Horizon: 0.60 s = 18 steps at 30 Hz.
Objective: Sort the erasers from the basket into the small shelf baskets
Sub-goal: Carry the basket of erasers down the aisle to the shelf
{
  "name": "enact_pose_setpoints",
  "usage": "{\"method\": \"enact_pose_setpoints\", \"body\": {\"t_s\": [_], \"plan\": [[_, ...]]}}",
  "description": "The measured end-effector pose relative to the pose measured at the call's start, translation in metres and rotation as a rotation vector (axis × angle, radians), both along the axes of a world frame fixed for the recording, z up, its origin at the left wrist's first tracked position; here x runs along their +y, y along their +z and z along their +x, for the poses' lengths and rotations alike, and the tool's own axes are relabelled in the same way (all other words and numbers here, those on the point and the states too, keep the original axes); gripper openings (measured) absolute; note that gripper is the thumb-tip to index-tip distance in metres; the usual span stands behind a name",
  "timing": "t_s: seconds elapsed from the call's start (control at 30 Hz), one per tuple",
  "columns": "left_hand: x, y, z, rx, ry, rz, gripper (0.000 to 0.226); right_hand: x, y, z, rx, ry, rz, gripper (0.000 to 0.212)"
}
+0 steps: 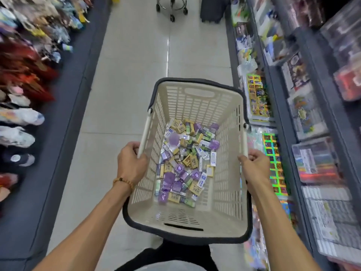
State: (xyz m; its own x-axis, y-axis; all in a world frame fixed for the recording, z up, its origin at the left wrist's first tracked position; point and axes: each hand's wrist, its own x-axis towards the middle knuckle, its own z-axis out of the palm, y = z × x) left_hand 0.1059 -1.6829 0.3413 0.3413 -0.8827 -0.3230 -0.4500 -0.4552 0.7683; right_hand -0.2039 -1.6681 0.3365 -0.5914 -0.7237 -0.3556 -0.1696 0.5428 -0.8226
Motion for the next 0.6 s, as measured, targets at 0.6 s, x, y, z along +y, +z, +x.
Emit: {"method": "enact_pose_setpoints", "body": {"t_s": [0.6], "plan": [[-0.700,0.010,0.012,-0.024,-0.063,-0.042,0.014,-0.686,0.017,0.017,-0.002,-0.056,-0.027,0.023]]}}
